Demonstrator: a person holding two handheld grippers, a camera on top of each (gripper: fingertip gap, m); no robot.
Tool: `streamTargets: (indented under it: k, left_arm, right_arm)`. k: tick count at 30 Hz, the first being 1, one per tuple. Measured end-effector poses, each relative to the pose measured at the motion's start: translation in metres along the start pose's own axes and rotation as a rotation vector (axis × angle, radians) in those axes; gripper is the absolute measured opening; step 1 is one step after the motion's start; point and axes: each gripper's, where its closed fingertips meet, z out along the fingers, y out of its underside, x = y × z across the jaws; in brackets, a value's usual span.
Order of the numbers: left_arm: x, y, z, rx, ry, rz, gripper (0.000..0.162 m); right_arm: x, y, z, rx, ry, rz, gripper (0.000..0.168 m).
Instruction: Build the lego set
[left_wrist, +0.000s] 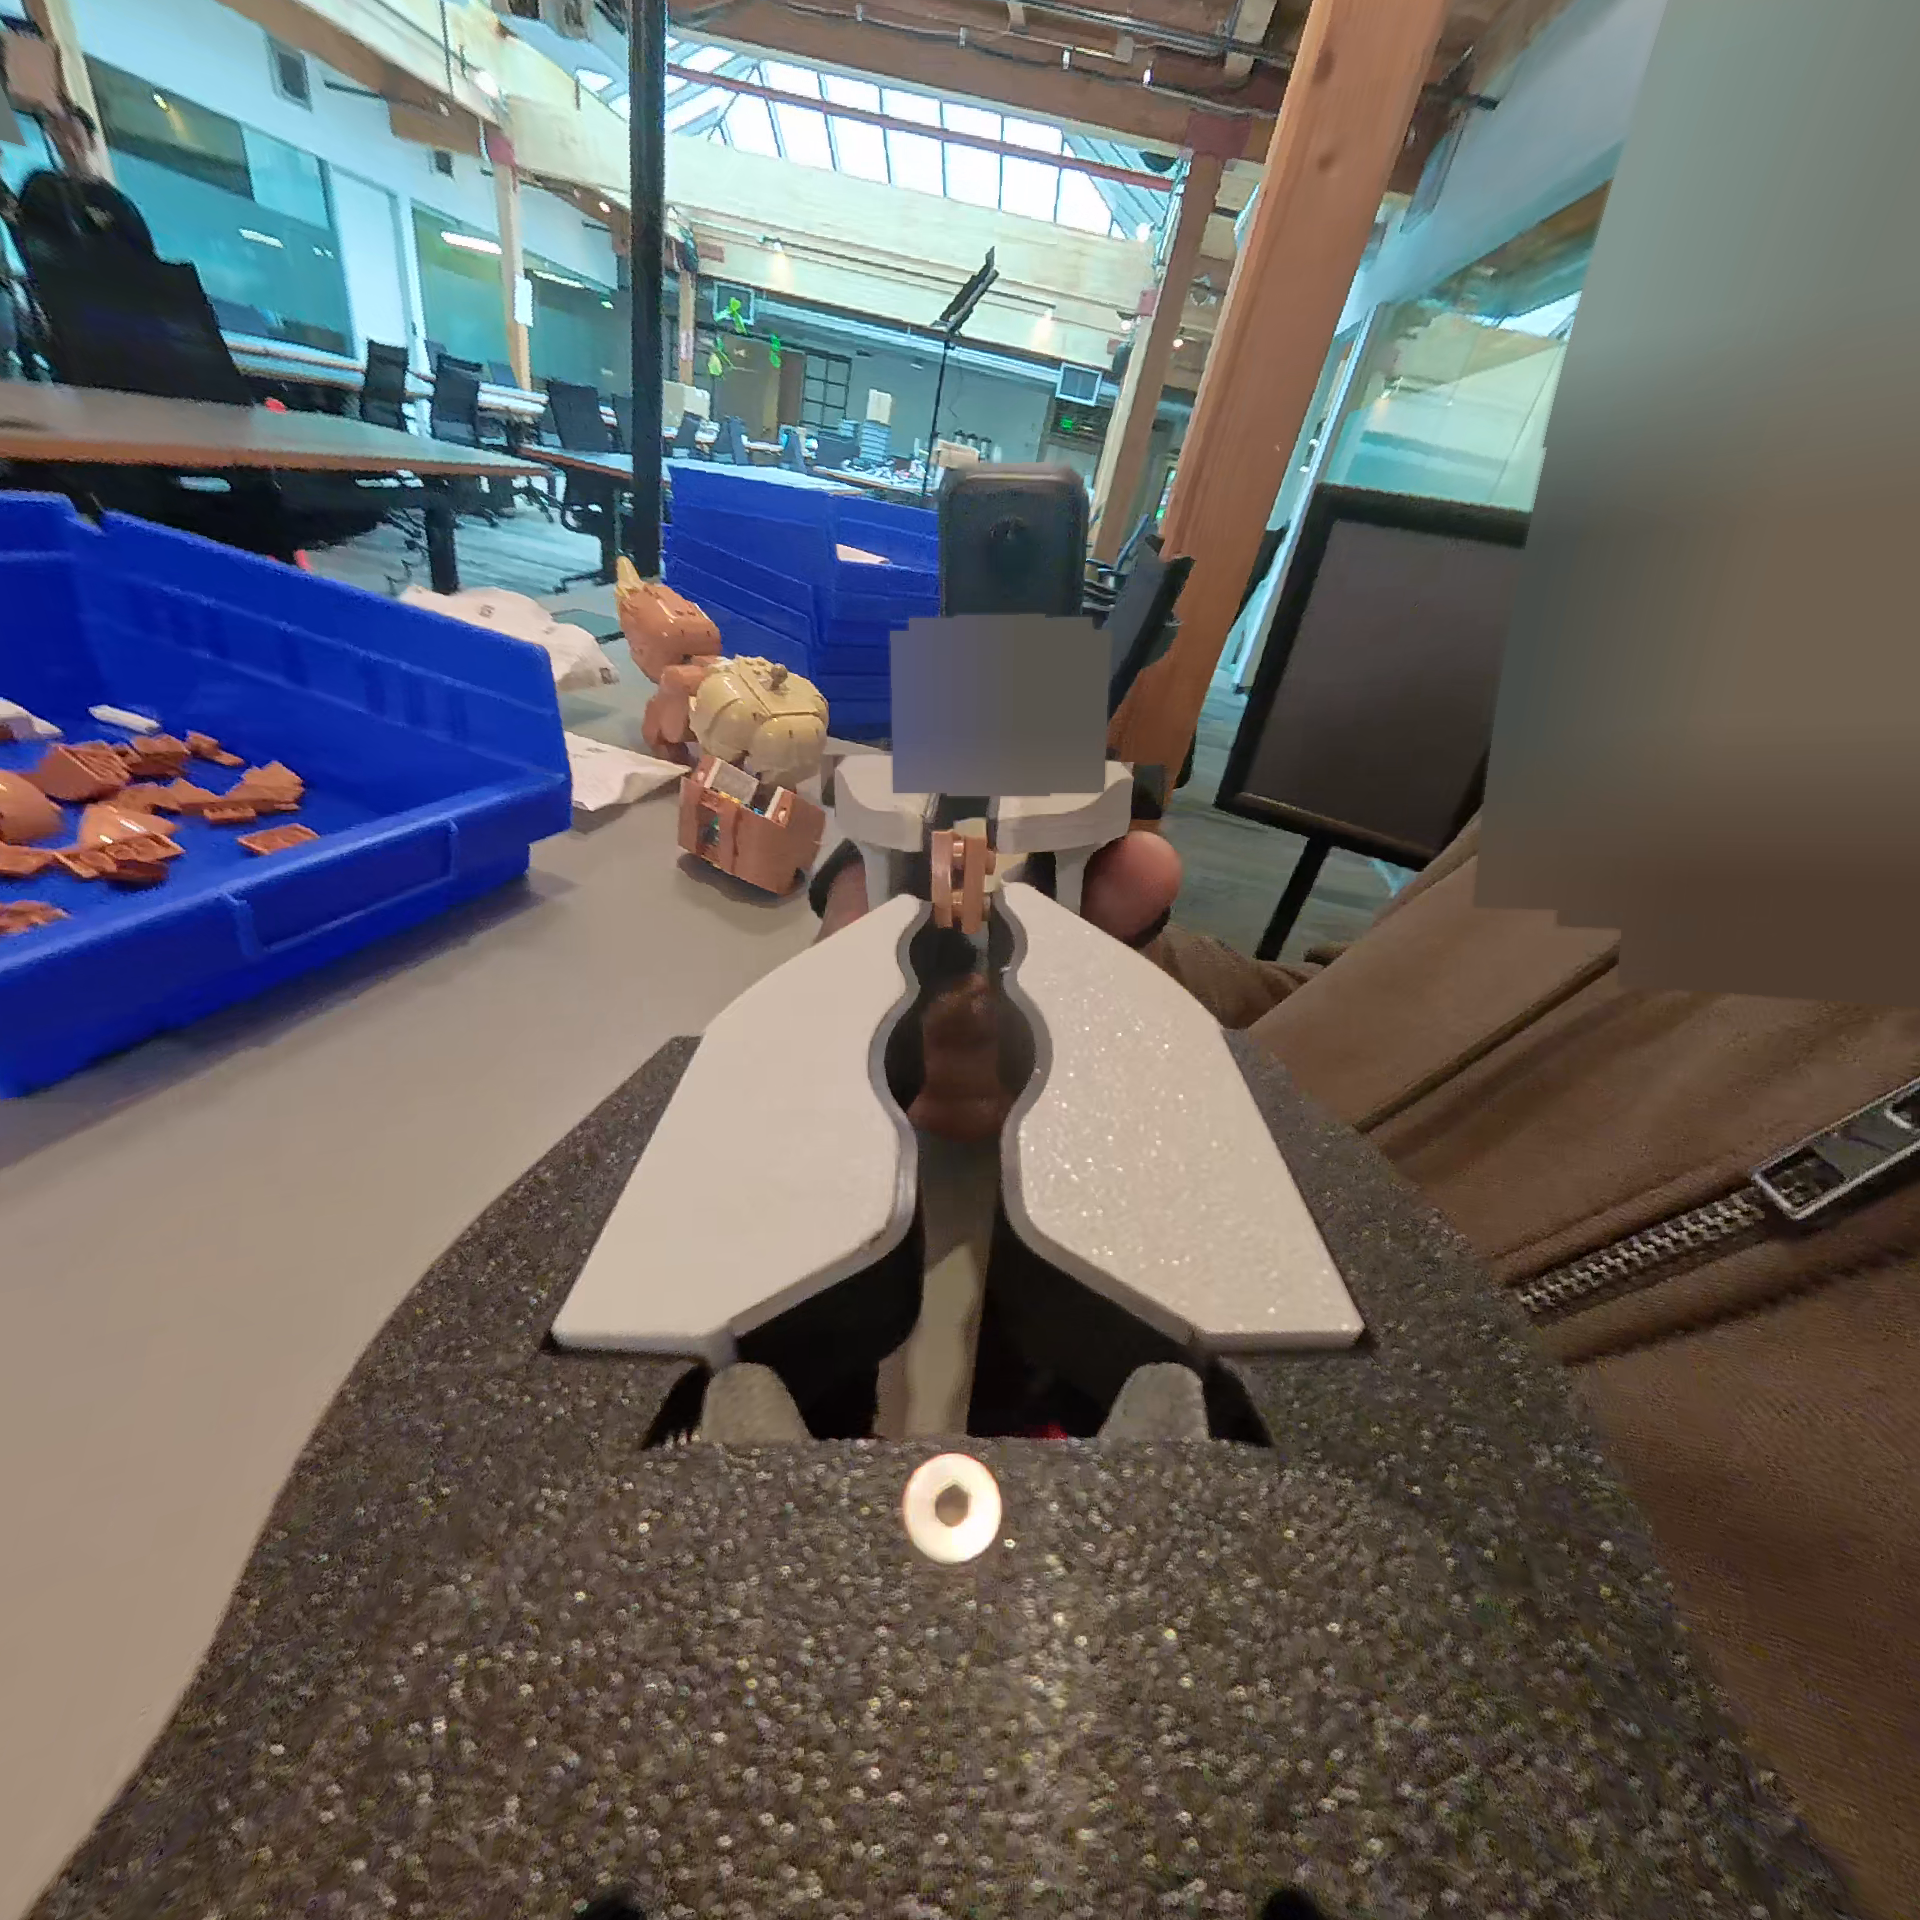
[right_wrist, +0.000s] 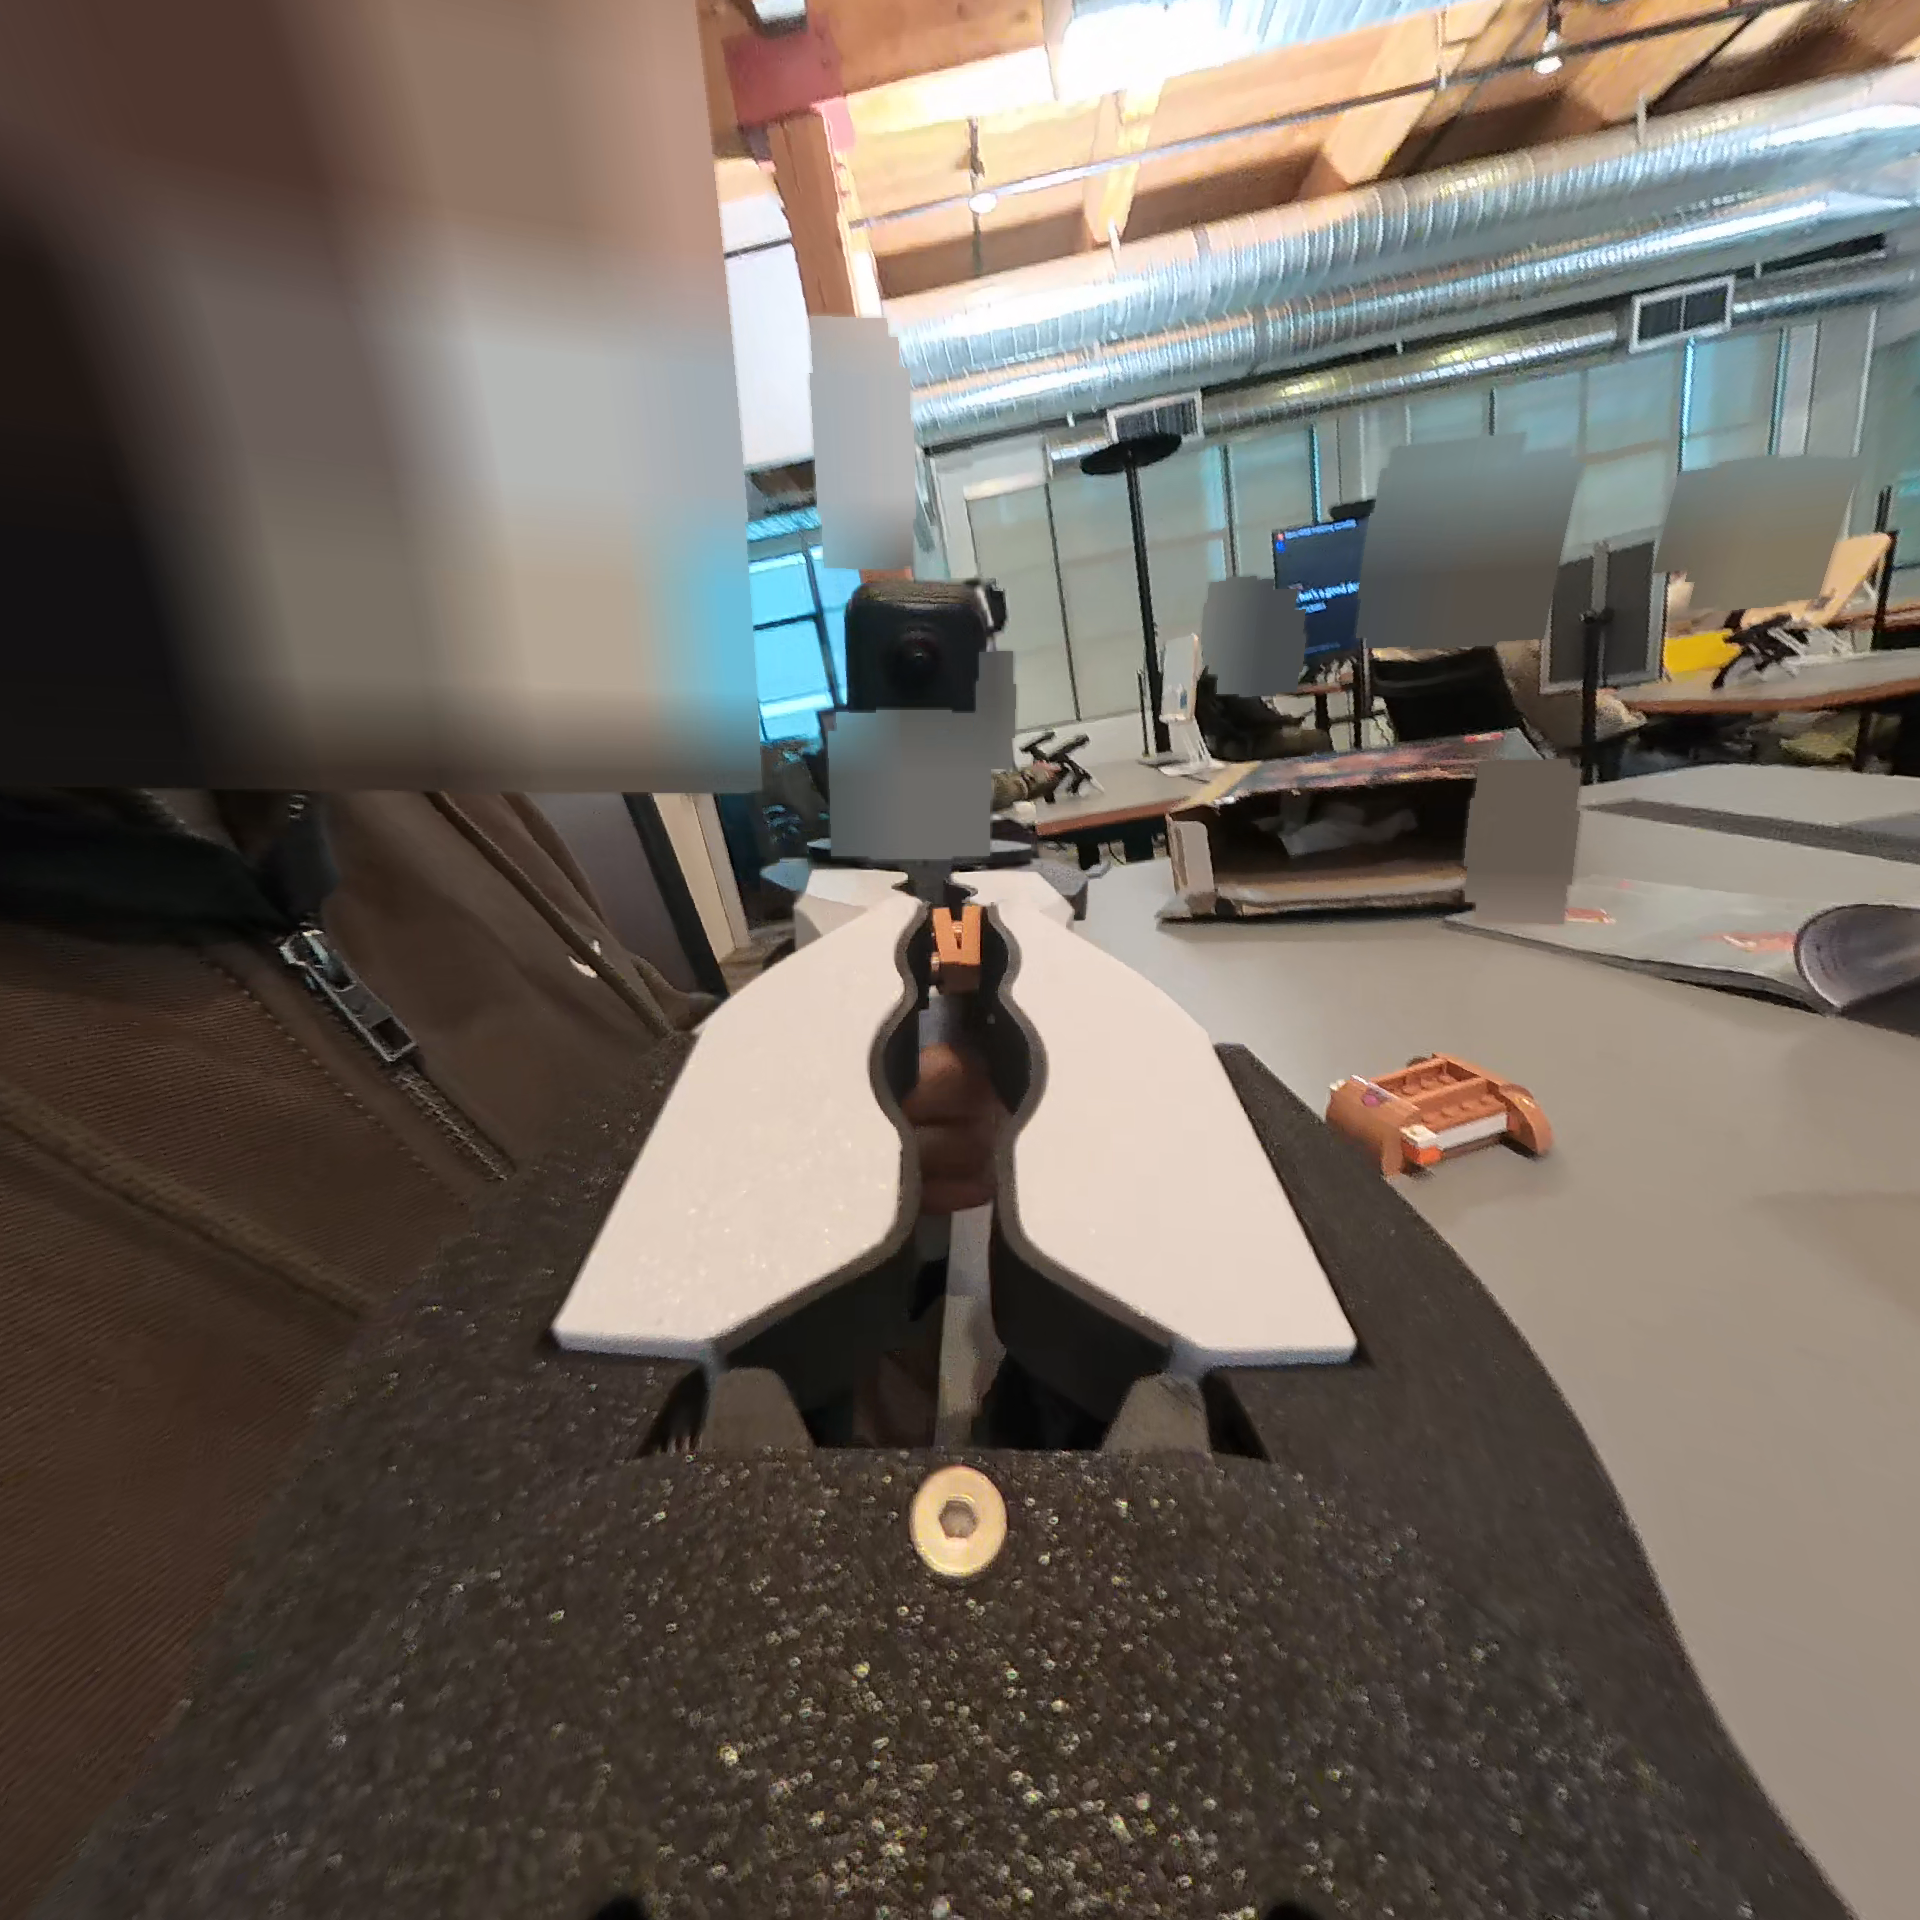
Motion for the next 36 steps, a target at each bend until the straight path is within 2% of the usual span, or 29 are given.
streamTargets:
  k: [4, 7, 13, 22, 28, 36]
  left_arm:
    - [0.0, 0.004, 0.0, -0.02, 0.039, -0.077, 0.009]
    - [0.0, 0.007, 0.0, -0.057, 0.032, -0.062, 0.009]
    - [-0.002, 0.011, 0.0, -0.116, -0.011, 0.016, 0.009]
    - [-0.006, 0.022, -0.001, -0.276, -0.121, 0.251, 0.01]
    - [-0.006, 0.023, -0.003, -0.308, -0.136, 0.299, 0.01]
    - [-0.006, 0.014, -0.005, -0.243, -0.131, 0.285, 0.01]
  right_arm:
    - [0.001, 0.004, -0.001, -0.104, 0.015, -0.051, 0.009]
    - [0.001, 0.007, -0.002, -0.196, 0.014, -0.1, 0.009]
    - [-0.002, 0.013, -0.003, -0.334, -0.004, -0.165, 0.018]
    - [-0.002, 0.026, -0.005, -0.521, -0.03, -0.226, 0.014]
    - [-0.002, 0.027, -0.004, -0.53, -0.034, -0.233, 0.01]
    - [-0.002, 0.019, 0.002, -0.396, -0.026, -0.211, 0.009]
